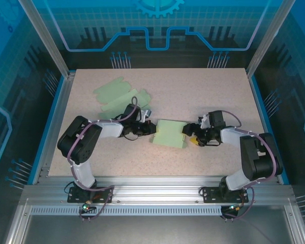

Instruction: Fold the paper box

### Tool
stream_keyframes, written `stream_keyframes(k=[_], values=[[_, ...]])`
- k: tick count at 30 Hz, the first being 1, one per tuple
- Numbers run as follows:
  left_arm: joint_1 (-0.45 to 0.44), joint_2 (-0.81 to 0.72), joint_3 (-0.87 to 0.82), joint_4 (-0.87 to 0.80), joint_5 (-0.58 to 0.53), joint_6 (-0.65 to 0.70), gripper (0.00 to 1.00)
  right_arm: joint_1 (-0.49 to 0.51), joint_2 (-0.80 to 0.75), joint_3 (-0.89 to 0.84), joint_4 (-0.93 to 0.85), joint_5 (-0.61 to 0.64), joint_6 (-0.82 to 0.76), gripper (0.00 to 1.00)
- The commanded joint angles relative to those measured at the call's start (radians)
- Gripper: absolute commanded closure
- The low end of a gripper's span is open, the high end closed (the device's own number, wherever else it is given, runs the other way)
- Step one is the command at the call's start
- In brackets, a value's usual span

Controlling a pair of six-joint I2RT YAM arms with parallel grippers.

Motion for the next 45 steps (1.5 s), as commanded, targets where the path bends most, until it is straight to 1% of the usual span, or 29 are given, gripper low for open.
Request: stream_keyframes(k=[1,5,6,9,11,15,16,20,23,24,26,28,29,30,31,33,34,35,36,38,41,45], values=[[0.022,0.077,-0.049,-0.094,-0.02,-0.031,0.9,0.033,0.06,-0.019,0.154,-0.036,0.047,0.18],[0.027,0.085,-0.049,-0.084,-0.015,-0.034,0.9,0.055,0.113,0.005,0.236,-0.051,0.073,0.19],[0.027,0.087,-0.05,-0.079,-0.012,-0.035,0.9,0.061,0.131,0.012,0.263,-0.06,0.084,0.22],[0.029,0.081,-0.054,-0.057,0.004,-0.049,0.82,0.078,0.181,0.023,0.376,-0.103,0.139,0.34],[0.029,0.063,-0.063,-0.036,0.012,-0.056,0.74,0.088,0.193,0.029,0.4,-0.12,0.161,0.45],[0.029,-0.005,-0.079,-0.002,0.014,-0.054,0.56,0.092,0.15,0.032,0.358,-0.116,0.174,0.6],[0.029,-0.029,-0.083,0.012,0.011,-0.049,0.51,0.092,0.126,0.036,0.324,-0.107,0.17,0.62],[0.028,-0.143,-0.117,0.076,-0.015,0.001,0.31,0.09,0.02,0.064,0.154,-0.08,0.145,0.63],[0.024,-0.25,-0.185,0.226,-0.032,0.082,0.1,0.078,-0.059,0.103,0.0,-0.064,0.136,0.63],[0.017,-0.293,-0.221,0.309,-0.038,0.124,0.02,0.072,-0.079,0.114,-0.043,-0.067,0.138,0.63],[-0.012,-0.37,-0.309,0.478,-0.073,0.255,0.01,0.053,-0.109,0.13,-0.108,-0.088,0.153,0.63],[-0.076,-0.445,-0.391,0.604,-0.147,0.467,0.01,0.029,-0.124,0.141,-0.157,-0.131,0.173,0.63],[-0.111,-0.468,-0.412,0.623,-0.19,0.572,0.01,0.018,-0.124,0.147,-0.178,-0.153,0.18,0.63],[-0.156,-0.492,-0.417,0.603,-0.239,0.694,0.01,0.006,-0.121,0.154,-0.199,-0.18,0.188,0.63],[-0.198,-0.509,-0.41,0.555,-0.285,0.794,0.01,-0.001,-0.116,0.159,-0.214,-0.203,0.197,0.63],[-0.3,-0.519,-0.373,0.414,-0.412,1.01,0.01,-0.012,-0.105,0.169,-0.245,-0.246,0.206,0.63],[-0.341,-0.512,-0.363,0.383,-0.489,1.085,0.01,-0.014,-0.101,0.174,-0.258,-0.258,0.208,0.63],[-0.385,-0.492,-0.361,0.387,-0.584,1.158,0.01,-0.018,-0.093,0.179,-0.271,-0.275,0.21,0.63],[-0.42,-0.466,-0.371,0.436,-0.673,1.212,0.01,-0.018,-0.083,0.183,-0.281,-0.289,0.212,0.63],[-0.462,-0.414,-0.389,0.557,-0.798,1.302,0.01,-0.018,-0.068,0.191,-0.298,-0.313,0.212,0.63],[-0.505,-0.305,-0.38,0.728,-0.946,1.441,0.01,-0.018,-0.054,0.196,-0.315,-0.336,0.217,0.62],[-0.518,-0.114,-0.346,1.046,-1.111,1.597,0.02,-0.018,-0.043,0.21,-0.362,-0.344,0.189,0.62]])
